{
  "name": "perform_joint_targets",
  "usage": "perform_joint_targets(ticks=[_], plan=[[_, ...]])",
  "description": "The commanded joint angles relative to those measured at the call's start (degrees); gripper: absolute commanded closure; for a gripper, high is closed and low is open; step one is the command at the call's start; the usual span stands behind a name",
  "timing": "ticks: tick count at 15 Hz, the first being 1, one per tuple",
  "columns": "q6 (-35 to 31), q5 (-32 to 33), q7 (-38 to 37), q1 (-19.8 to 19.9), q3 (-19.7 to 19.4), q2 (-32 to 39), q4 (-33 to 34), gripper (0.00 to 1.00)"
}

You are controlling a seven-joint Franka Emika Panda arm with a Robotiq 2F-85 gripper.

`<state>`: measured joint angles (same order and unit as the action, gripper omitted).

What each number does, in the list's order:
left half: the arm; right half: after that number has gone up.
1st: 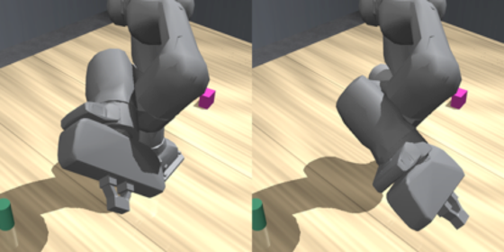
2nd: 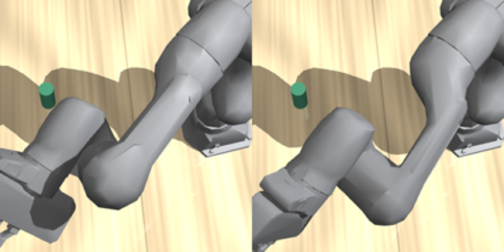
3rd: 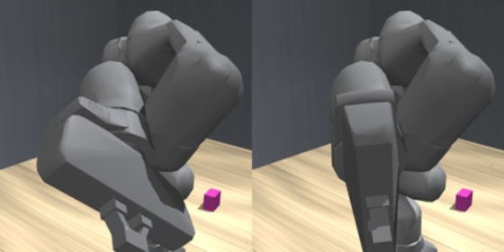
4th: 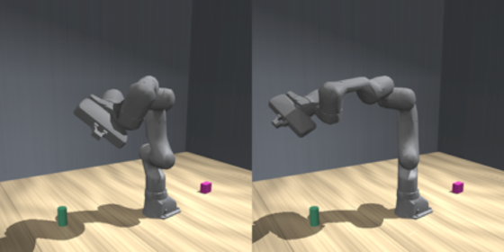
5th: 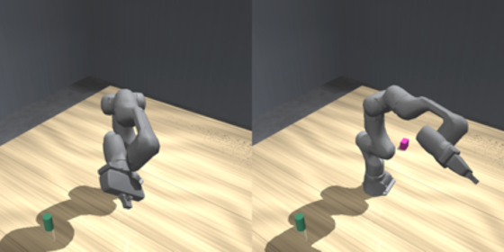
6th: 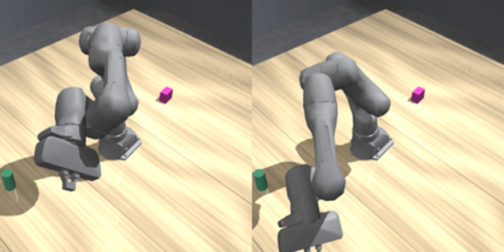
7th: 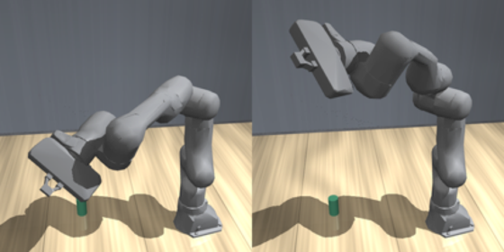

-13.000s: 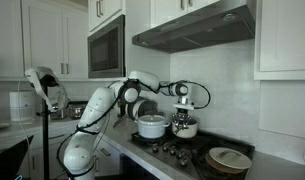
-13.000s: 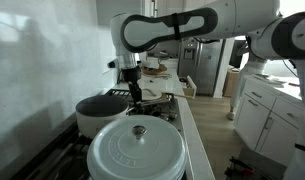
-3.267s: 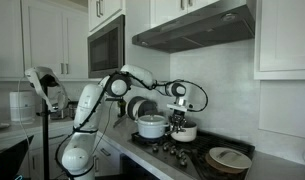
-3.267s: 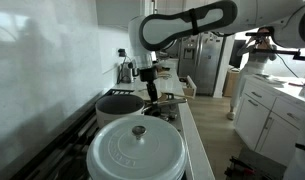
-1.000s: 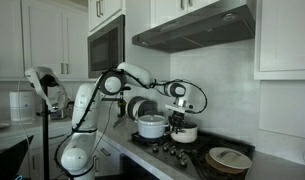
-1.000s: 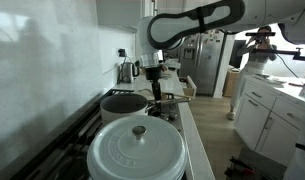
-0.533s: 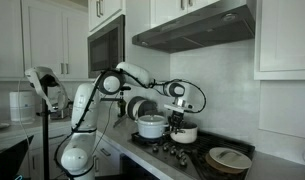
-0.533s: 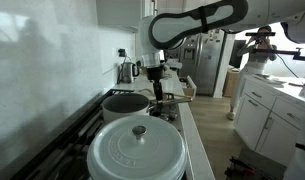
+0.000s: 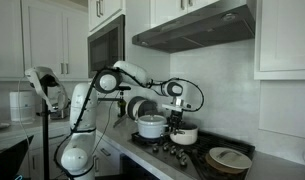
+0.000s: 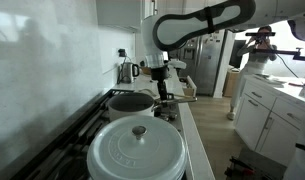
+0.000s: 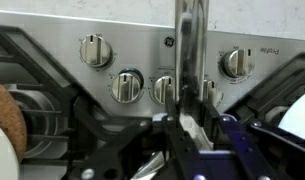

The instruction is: Move the uncovered pot backwards

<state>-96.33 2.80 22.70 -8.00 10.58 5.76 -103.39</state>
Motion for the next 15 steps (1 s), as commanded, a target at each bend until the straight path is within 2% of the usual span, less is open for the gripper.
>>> perform_joint_targets(ticks=[1,8,9,10,12,15], plan=[[0.7,1.7,-2.2,-0.2,-0.6,-4.0,-2.6,0.93],[0.8,1.8,-2.3,-0.2,-0.6,-4.2,-3.0,0.93],[1.0,1.7,-2.6,-0.2,-0.7,-4.1,-2.9,0.77],[1.1,1.8,-2.6,-0.2,-0.7,-4.1,-2.8,0.46],[1.4,1.9,-2.9,-0.2,-0.7,-4.0,-2.6,0.42],[2.2,2.3,-3.8,-0.2,-1.0,-4.6,-2.4,0.18]])
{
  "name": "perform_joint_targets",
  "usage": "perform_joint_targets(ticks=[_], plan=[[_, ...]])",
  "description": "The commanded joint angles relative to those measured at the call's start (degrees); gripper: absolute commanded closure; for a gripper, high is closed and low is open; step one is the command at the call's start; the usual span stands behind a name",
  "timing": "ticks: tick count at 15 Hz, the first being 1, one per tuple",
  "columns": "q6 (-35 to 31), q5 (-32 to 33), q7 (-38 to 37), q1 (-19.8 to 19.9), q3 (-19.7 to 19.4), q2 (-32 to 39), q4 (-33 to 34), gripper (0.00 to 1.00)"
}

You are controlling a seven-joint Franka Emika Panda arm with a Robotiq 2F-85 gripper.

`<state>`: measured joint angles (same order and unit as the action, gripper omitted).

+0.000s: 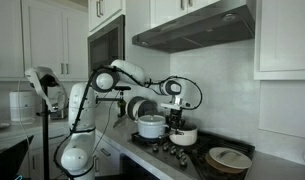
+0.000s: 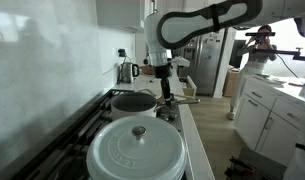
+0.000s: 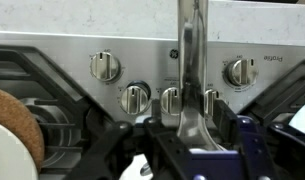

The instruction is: Move the uncovered pot backwards

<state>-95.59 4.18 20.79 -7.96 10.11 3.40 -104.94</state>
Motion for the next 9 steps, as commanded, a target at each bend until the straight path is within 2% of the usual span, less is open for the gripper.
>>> perform_joint_targets(ticks=[1,3,9], plan=[[1.6,0.9,-1.9,-0.2,-0.6,-2.5,-0.8,0.12],[2.0,0.9,-2.2,-0.2,-0.9,-2.9,-0.6,0.0],[2.6,0.2,-2.2,-0.3,-1.1,-4.6,-0.3,0.0]])
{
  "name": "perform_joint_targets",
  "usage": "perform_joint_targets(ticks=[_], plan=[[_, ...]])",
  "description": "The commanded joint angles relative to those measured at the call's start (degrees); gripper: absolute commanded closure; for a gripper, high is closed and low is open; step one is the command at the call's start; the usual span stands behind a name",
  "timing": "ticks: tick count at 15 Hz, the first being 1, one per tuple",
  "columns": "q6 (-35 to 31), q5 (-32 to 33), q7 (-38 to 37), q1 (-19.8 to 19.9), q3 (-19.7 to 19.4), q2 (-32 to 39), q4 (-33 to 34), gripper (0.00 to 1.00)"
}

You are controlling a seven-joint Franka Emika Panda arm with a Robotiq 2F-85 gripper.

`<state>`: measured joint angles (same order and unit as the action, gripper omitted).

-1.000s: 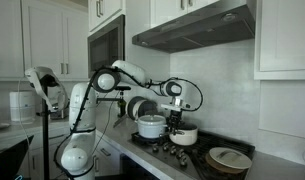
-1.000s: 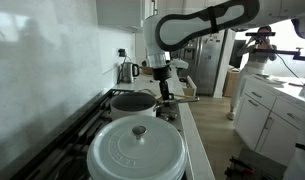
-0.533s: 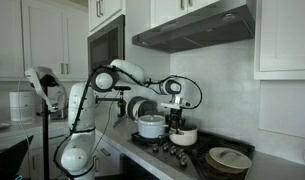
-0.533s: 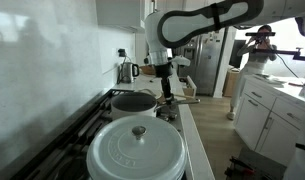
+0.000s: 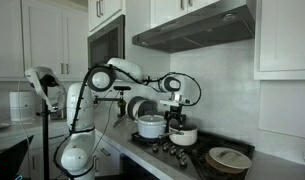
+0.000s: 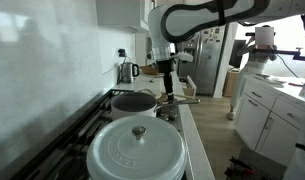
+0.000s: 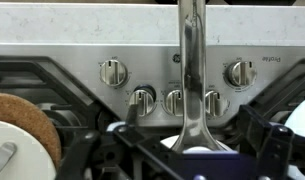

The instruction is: Move the uncovered pot backwards

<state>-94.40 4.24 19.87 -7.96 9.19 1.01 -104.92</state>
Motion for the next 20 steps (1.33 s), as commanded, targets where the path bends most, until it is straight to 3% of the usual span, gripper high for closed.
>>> perform_joint_targets(ticks=[1,10,11,20], plan=[[1.2,0.1,-1.3,-0.3,-0.2,-2.8,-0.5,0.0],[0.2,-0.9,-1.9,-0.3,-0.4,-8.8,-0.3,0.0],[0.2,-0.1,-0.2,-0.4,-0.4,-6.5,0.4,0.0],[0.2,-0.2,-0.3,-0.5,-0.5,-8.0,0.4,0.0]])
